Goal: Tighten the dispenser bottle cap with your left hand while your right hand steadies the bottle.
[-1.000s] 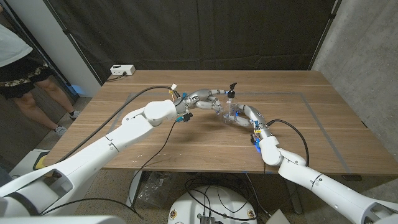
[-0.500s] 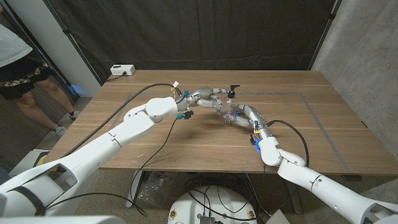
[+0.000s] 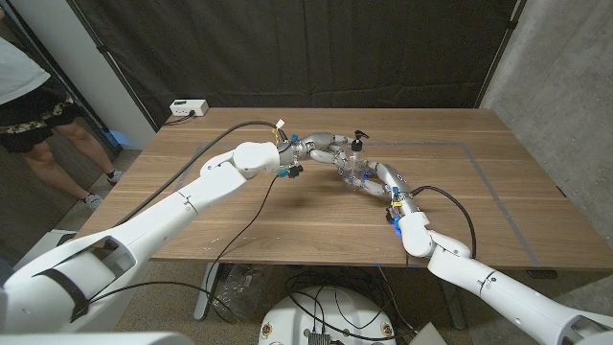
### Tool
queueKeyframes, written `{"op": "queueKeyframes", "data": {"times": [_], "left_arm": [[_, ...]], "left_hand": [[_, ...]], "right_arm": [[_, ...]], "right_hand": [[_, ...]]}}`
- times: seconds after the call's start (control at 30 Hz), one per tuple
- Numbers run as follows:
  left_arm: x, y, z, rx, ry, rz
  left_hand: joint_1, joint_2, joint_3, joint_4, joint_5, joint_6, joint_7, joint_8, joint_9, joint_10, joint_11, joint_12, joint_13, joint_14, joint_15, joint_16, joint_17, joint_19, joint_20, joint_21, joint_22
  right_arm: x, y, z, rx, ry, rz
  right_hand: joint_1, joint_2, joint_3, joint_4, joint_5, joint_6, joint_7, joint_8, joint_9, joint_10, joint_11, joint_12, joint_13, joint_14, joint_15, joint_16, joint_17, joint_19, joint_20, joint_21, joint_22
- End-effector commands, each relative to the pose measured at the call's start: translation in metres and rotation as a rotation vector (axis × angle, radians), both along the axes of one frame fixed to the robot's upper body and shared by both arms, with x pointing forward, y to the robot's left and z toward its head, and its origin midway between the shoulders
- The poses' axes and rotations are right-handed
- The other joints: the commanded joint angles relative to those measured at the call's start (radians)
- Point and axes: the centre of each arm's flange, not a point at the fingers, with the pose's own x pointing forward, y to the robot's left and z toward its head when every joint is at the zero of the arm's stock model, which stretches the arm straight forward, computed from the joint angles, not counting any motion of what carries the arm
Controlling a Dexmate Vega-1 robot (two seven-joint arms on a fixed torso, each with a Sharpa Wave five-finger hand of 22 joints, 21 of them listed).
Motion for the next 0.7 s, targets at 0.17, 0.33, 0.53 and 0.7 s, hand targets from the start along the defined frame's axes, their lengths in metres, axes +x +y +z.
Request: {"op": "queueKeyframes", "data": {"times": [0.17, 0.33, 0.53, 0.7], "left_arm": [[0.012, -0.015, 0.012, 0.08, -0.012, 0.025], [0.007, -0.005, 0.011, 0.062, -0.015, 0.051], [-0.006, 0.011, 0.004, 0.016, -0.011, 0.079], [-0.018, 0.023, -0.002, -0.042, -0.017, 0.093]], "left_hand": [[-0.001, 0.002, 0.011, 0.001, 0.003, -0.004, 0.001, 0.003, 0.0, 0.014, -0.015, 0.013, 0.028, 0.005, 0.007, -0.001, 0.007, -0.009, -0.002, 0.013, 0.001], [-0.001, 0.002, 0.013, 0.0, 0.003, -0.005, 0.0, 0.003, 0.0, 0.011, -0.015, 0.012, 0.028, 0.005, 0.009, -0.002, 0.009, -0.011, -0.001, 0.016, 0.0], [-0.004, 0.0, 0.016, 0.001, 0.003, -0.007, 0.003, 0.002, 0.0, 0.01, -0.013, 0.014, 0.03, 0.007, 0.007, -0.003, 0.009, -0.011, -0.003, 0.02, -0.001], [-0.005, -0.001, 0.018, 0.001, 0.003, -0.008, 0.001, 0.002, 0.0, 0.01, -0.013, 0.013, 0.028, 0.008, 0.006, -0.003, 0.011, -0.011, -0.003, 0.024, -0.001]], "right_arm": [[-0.005, -0.007, -0.005, 0.008, 0.003, -0.009], [-0.006, -0.007, -0.006, 0.009, 0.001, -0.006], [-0.005, -0.008, -0.005, 0.007, -0.002, -0.003], [-0.003, -0.007, -0.002, 0.003, -0.005, -0.001]], "right_hand": [[0.285, 0.288, 0.058, 0.05, 0.004, 0.135, -0.126, 0.006, 0.005, 0.01, -0.005, 0.006, 0.002, 0.007, -0.058, 0.002, 0.003, 0.001, -0.042, 0.005, 0.005], [0.285, 0.287, 0.059, 0.05, 0.004, 0.136, -0.126, 0.006, 0.006, 0.011, -0.004, 0.006, 0.002, 0.009, -0.058, 0.003, 0.003, 0.002, -0.042, 0.007, 0.005], [0.285, 0.287, 0.06, 0.05, 0.004, 0.136, -0.126, 0.006, 0.006, 0.011, -0.005, 0.006, 0.002, 0.011, -0.056, 0.003, 0.003, 0.002, -0.042, 0.007, 0.005], [0.285, 0.287, 0.061, 0.05, 0.004, 0.137, -0.126, 0.006, 0.006, 0.011, -0.005, 0.006, 0.002, 0.01, -0.057, 0.003, 0.003, 0.002, -0.043, 0.008, 0.005]]}}
